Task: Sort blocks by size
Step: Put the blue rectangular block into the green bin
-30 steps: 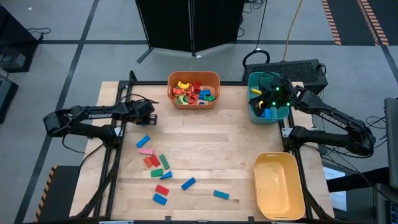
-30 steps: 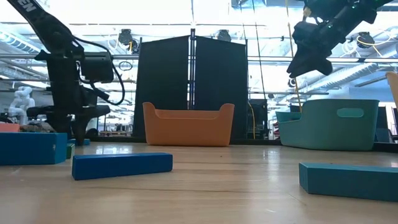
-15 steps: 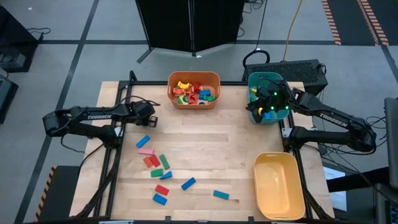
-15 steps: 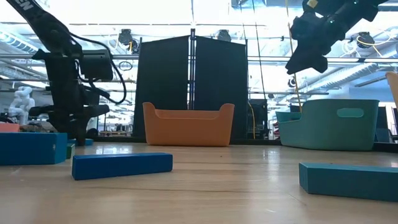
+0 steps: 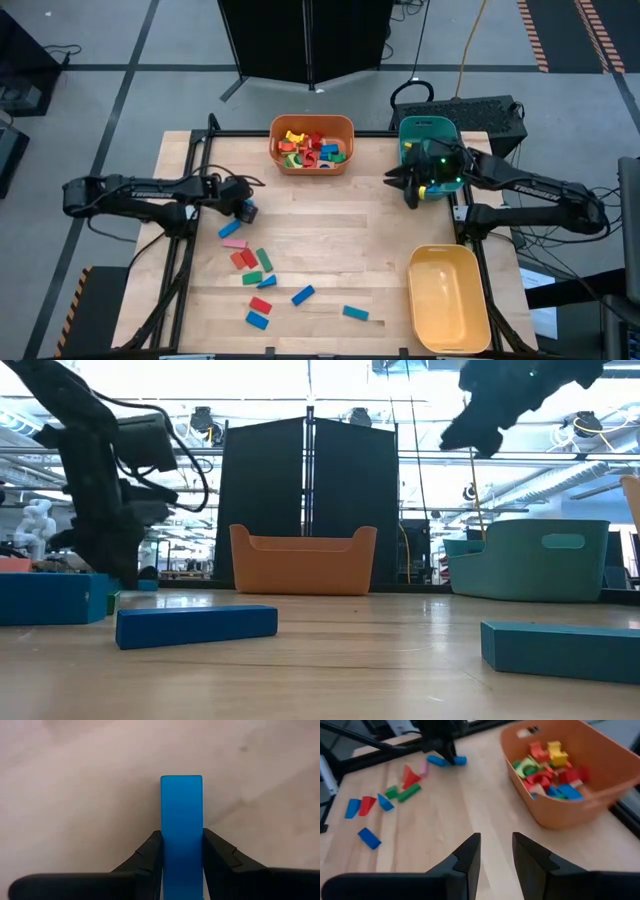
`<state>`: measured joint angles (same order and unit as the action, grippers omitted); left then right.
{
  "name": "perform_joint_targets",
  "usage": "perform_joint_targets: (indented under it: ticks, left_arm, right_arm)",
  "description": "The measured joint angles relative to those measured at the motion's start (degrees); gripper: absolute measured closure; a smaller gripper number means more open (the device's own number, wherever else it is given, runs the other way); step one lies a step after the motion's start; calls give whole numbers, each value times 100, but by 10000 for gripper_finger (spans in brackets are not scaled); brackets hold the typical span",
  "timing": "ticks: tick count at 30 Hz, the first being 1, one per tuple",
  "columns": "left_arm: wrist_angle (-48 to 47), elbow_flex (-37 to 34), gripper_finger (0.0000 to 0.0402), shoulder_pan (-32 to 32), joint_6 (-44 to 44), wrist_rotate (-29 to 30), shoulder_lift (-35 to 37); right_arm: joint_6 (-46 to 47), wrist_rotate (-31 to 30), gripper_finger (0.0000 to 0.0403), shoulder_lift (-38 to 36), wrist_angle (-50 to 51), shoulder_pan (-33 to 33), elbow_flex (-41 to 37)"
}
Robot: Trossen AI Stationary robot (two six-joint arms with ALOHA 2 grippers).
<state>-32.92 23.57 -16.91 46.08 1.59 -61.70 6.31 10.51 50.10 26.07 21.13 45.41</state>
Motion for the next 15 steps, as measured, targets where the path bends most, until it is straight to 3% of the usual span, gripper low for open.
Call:
perform_joint_targets:
  ticks: [7,15]
  left_arm:
    - [622,5,310,508,-6,-268,27]
    - [1667,17,307,858,-291,-607,29]
  right_arm:
    - [-441,4,303,545,-465,-497,0]
    - [-1349,7,303,1872,-1232,-1012,0]
